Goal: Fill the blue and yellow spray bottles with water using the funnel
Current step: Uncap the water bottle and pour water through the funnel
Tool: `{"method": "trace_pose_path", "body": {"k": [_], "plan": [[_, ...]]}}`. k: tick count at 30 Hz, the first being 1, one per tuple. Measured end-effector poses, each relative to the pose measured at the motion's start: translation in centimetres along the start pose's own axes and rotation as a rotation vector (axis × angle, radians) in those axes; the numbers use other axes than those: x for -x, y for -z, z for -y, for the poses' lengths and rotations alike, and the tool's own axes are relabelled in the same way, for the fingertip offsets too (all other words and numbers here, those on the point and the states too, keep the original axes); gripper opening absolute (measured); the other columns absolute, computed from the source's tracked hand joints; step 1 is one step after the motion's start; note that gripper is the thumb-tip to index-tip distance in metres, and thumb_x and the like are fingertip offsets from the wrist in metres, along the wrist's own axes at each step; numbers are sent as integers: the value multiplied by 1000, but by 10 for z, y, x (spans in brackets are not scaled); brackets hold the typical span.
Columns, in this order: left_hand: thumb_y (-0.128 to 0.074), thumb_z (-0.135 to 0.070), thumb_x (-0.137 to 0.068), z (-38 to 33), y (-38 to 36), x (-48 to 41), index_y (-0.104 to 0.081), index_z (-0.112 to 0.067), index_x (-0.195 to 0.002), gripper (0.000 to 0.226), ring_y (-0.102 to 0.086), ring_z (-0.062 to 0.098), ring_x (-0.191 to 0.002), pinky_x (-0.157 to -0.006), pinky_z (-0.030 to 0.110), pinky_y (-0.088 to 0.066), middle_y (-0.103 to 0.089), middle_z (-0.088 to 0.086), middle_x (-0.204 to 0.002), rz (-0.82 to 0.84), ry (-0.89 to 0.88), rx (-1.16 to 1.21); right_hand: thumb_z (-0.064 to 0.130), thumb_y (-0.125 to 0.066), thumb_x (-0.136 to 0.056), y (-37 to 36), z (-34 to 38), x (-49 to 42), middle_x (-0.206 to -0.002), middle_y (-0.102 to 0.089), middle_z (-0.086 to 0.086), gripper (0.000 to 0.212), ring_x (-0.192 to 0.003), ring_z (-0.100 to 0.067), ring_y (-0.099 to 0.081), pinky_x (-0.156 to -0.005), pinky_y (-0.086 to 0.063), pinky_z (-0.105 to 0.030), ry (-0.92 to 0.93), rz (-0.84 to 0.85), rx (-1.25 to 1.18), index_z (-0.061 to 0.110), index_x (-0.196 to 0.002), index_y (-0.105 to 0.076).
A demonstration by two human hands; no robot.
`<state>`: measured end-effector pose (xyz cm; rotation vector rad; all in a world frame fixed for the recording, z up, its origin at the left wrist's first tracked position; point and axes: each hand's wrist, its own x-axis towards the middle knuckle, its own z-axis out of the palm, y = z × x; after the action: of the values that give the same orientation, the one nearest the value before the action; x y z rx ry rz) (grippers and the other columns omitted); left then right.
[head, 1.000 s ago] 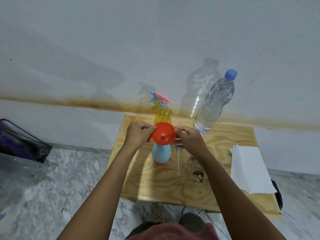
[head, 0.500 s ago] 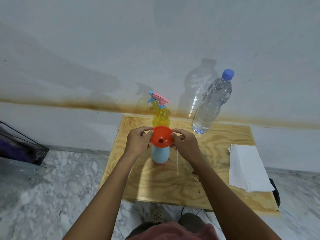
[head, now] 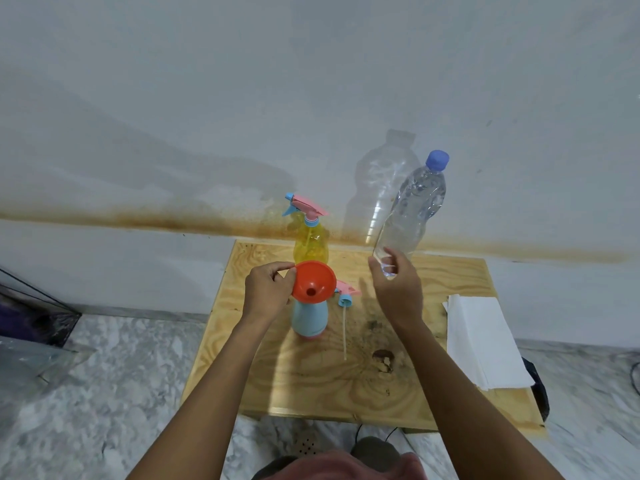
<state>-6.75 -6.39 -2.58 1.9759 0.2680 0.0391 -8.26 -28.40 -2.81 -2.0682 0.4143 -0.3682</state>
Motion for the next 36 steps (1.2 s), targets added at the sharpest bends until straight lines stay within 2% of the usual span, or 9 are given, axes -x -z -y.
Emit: {"method": "trace_pose_path", "body": {"k": [4, 8, 11, 15, 17, 25, 30, 33, 36], "plan": [[-67, -16, -92, -2, -3, 1, -77, -12, -104, 16, -70, 34, -62, -72, 39, -61, -62, 4, -54, -30, -14, -30, 51, -69, -86, 23, -14, -33, -136, -53, -1, 68, -123, -16, -51, -100, -46, -38, -55, -101, 29, 22, -142, -44], [-67, -16, -92, -7, -6, 3, -77, -13, -104, 16, -69, 32, -63, -71, 39, -60, -64, 7, -61, -60, -16, -71, 62, -72, -77, 38, -21, -68, -152, -36, -4, 96, -139, -19, -39, -107, -41, -42, -96, -63, 1, 23, -152, -27], [-66, -16, -92, -10, -8, 7, -77, -12, -105, 17, -67, 27, -63, -69, 35, -58, -61, 0, -61, -89, -16, -109, 60, -77, -73, 44, -18, -92, -153, -33, -4, 103, -140, -19, -37, -106, -40, -38, -69, 7, -57, 24, -153, -23], [-65, -23, -93, -17, -9, 14, -75, -12, -111, 23, -62, 18, -69, -63, 20, -43, -61, 1, -70, -132, -1, -199, 58, -82, -66, 45, -11, -116, -141, -46, 2, 98, -129, -17, -48, -100, -46, -35, 0, 72, -143, 25, -145, -34], [-63, -30, -94, -25, -10, 16, -73, -14, -117, 30, -59, 17, -76, -70, 23, -42, -63, 3, -79, -139, 4, -280, 58, -83, -64, 44, -9, -122, -136, -50, 4, 97, -124, -17, -53, -100, -49, -39, 10, 84, -181, 24, -141, -36], [-59, -53, -90, -71, -12, 13, -63, -22, -130, 51, -61, 26, -114, -83, 36, -49, -67, 5, -122, -128, 57, -648, 43, -85, -73, 47, -7, -131, -123, -54, 7, 81, -107, -14, -58, -85, -44, -26, 0, 126, -245, 19, -134, -37], [-65, -54, -87, -124, -47, -5, -63, -24, -129, 51, -60, 15, -99, -79, 25, -45, -61, -6, -108, -23, -138, -358, 48, -83, -74, 48, -7, -130, -115, -57, 5, 71, -102, -16, -60, -80, -45, -26, -9, 136, -228, 19, -123, -38], [-70, -48, -86, -169, -87, -22, -55, -24, -138, 60, -59, 13, -106, -81, 20, -44, -58, -4, -124, 162, -246, -171, 46, -82, -75, 49, -9, -129, -111, -60, 8, 67, -101, -15, -62, -82, -49, -28, 1, 126, -238, 21, -121, -41], [-74, -47, -84, -193, -119, -40, -43, -22, -148, 76, -52, 16, -126, -99, 29, -45, -47, -4, -147, 357, -235, -152, 39, -82, -76, 49, -13, -124, -100, -61, 12, 58, -94, -12, -64, -81, -55, -34, 7, 125, -234, 22, -115, -43]]}}
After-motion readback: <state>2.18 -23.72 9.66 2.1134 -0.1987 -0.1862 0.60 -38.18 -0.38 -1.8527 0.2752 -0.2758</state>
